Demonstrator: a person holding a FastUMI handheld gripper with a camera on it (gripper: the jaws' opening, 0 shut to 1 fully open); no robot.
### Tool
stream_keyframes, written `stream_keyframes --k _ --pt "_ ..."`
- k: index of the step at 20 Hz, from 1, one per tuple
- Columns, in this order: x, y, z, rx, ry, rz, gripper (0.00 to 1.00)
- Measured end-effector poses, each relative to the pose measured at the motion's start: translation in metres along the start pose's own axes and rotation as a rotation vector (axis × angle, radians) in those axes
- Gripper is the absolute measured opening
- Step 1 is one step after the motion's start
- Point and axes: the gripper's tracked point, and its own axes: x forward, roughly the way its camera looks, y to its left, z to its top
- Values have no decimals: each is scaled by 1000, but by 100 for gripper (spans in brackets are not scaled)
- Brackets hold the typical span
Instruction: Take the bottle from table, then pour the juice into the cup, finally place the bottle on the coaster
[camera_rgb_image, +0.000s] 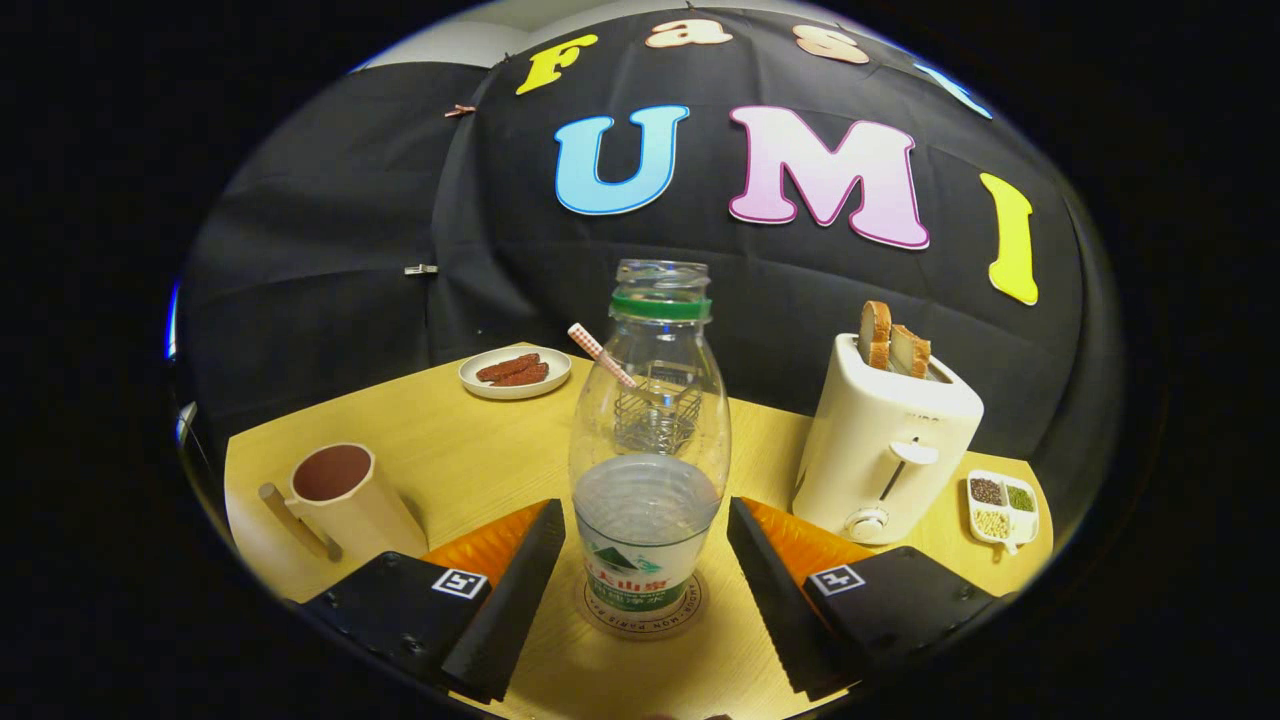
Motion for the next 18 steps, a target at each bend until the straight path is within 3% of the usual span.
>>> stream_keyframes --k 9,18 --pt "-40 6 17 -20 0 -34 98" --pt "-128 -38 114 -53 -115 -298 97"
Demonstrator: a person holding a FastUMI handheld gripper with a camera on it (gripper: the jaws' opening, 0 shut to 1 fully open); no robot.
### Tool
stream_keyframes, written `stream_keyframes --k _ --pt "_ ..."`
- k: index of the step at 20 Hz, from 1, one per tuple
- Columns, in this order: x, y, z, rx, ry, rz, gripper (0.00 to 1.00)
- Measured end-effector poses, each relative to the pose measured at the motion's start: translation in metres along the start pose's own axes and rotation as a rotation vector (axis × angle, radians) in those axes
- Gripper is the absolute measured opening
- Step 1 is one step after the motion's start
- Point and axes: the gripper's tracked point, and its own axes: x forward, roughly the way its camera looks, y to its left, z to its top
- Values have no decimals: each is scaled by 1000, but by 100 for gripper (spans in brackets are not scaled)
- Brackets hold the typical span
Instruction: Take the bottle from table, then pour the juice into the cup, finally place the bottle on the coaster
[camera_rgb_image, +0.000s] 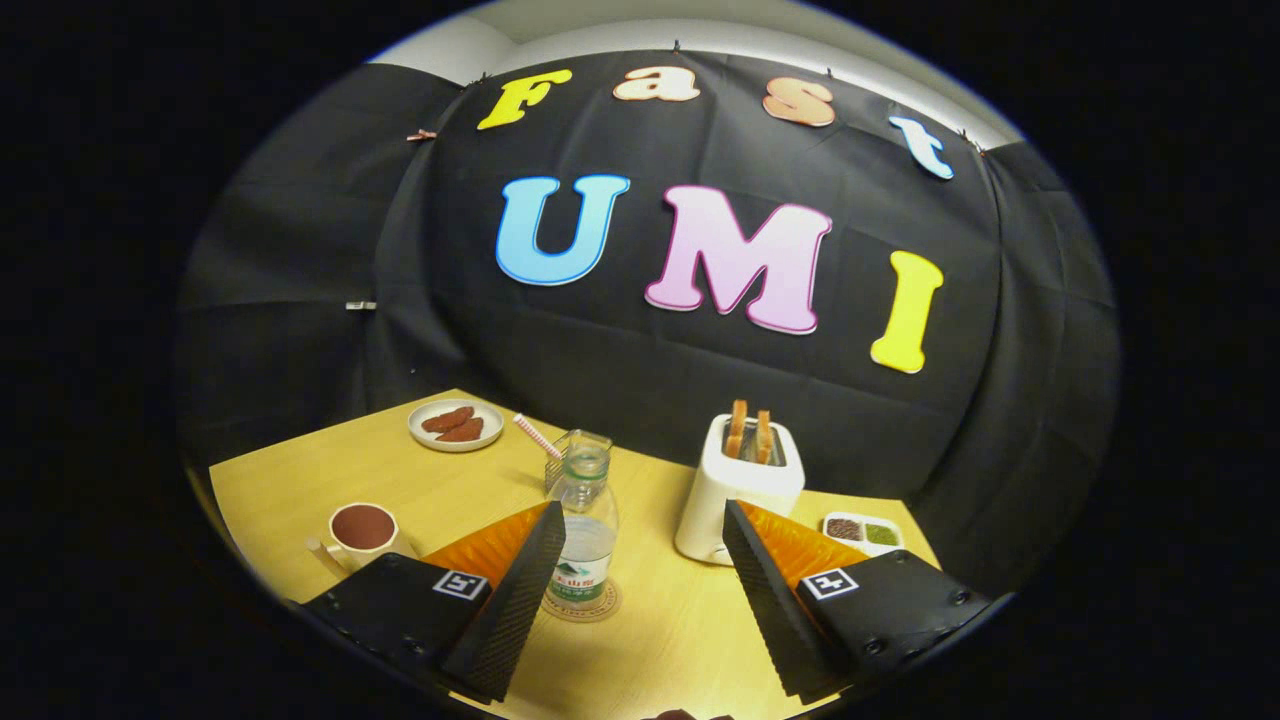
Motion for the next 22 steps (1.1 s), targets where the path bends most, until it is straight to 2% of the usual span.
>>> stream_keyframes --k 7,13,17,22 --pt "-72 -34 57 30 -39 -149 98" --pt "-137 -54 76 24 -69 -271 98" --pt "-176 -59 67 83 -58 -326 97" --pt "-202 -58 45 103 -28 -333 97"
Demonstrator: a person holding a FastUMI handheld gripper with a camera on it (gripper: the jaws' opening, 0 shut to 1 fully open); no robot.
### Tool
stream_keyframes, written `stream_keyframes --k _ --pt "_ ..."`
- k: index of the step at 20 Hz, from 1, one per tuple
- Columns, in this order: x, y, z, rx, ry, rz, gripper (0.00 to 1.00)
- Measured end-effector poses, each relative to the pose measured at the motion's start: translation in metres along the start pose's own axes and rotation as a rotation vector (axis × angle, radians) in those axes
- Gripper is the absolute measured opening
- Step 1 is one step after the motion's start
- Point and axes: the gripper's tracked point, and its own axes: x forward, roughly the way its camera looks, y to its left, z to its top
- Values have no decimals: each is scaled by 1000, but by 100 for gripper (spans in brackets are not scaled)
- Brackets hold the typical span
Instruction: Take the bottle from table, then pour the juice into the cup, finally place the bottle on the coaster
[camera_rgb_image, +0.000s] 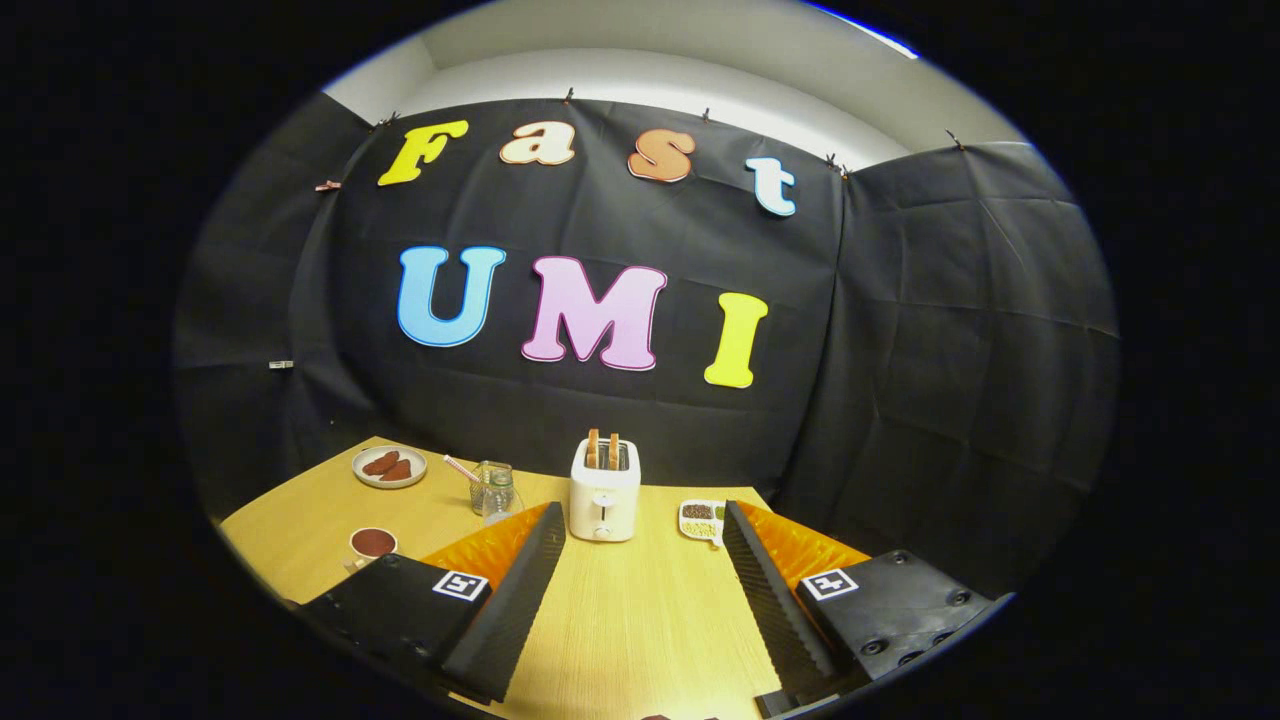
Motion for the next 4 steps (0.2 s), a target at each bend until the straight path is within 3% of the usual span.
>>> stream_keyframes --k 4 --pt "0 6 -10 8 9 47 97"
